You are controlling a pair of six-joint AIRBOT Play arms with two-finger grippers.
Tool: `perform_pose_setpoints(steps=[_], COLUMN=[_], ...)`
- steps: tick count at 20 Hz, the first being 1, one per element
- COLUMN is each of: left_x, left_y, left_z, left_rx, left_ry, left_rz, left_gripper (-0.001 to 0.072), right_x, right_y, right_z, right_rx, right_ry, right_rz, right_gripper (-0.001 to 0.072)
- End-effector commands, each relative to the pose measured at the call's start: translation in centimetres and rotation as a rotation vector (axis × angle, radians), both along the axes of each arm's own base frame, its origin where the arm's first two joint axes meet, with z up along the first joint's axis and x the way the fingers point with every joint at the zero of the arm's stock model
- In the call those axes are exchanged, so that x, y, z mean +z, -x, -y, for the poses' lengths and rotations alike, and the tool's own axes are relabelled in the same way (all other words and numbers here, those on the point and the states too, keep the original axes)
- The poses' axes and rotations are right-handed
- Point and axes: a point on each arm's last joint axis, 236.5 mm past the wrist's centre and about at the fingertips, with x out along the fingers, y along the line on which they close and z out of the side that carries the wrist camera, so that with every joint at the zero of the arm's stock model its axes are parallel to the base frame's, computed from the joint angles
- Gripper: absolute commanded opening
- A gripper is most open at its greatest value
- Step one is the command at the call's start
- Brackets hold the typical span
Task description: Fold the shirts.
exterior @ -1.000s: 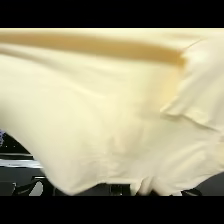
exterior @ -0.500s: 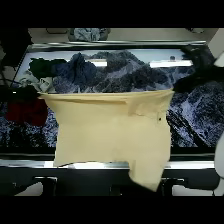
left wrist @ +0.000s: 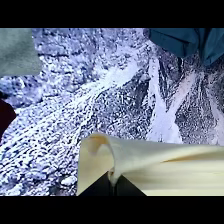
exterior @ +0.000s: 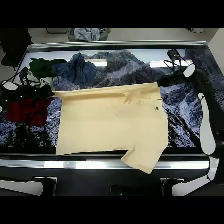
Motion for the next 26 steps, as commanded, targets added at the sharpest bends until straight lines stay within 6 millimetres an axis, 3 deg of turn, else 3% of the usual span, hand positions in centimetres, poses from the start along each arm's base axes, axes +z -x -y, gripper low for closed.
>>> perform_pose_setpoints(steps=[1,4,6,9,12,18,19,20,21,22,23,26], left_x=[-0.7,-2.1,-2.8,-4.5,-5.5,-6.9,-6.9,-6.6,-6.1,-5.1,-4.2,-2.7], left_y=[2.6,7.1,9.1,11.2,13.3,14.8,14.7,14.5,14.5,14.6,14.7,17.4], left_z=[2.0,3.5,3.6,2.8,3.4,3.8,3.7,3.4,3.1,2.6,2.1,-0.2], left_rx=[-0.115,-0.229,-0.246,-0.22,-0.239,-0.242,-0.24,-0.232,-0.219,-0.22,-0.217,-0.146], left_ry=[0.044,0.075,0.082,0.061,0.09,0.107,0.106,0.107,0.112,0.118,0.122,0.076], left_rz=[-0.106,-0.281,-0.373,-0.476,-0.547,-0.602,-0.599,-0.594,-0.597,-0.598,-0.596,-0.624], left_gripper=[0.0023,0.0023,0.0023,0.0023,0.0022,0.003,0.0153,0.0387,0.05,0.0498,0.0498,0.0497], right_x=[-1.0,-4.0,-5.3,-7.3,-9.1,-9.7,-9.6,-9.4,-8.8,-7.9,-7.0,-4.7], right_y=[3.5,11.2,14.2,16.3,17.9,17.8,17.4,17.0,17.4,18.2,19.1,22.6], right_z=[1.5,0.9,0.4,0.1,-0.1,0.3,0.4,0.5,0.5,0.9,1.7,3.3], right_rx=[0.058,0.166,0.186,0.148,0.138,0.105,0.088,0.085,0.116,0.153,0.176,0.156], right_ry=[0.025,0.043,0.014,-0.014,-0.029,-0.02,-0.021,-0.02,-0.011,0.015,0.06,0.017], right_rz=[-0.137,-0.461,-0.584,-0.671,-0.73,-0.73,-0.718,-0.704,-0.716,-0.733,-0.753,-0.851], right_gripper=[0.0041,0.0041,0.0041,0.0041,0.0041,0.0044,0.0146,0.0332,0.0445,0.0529,0.0567,0.0558])
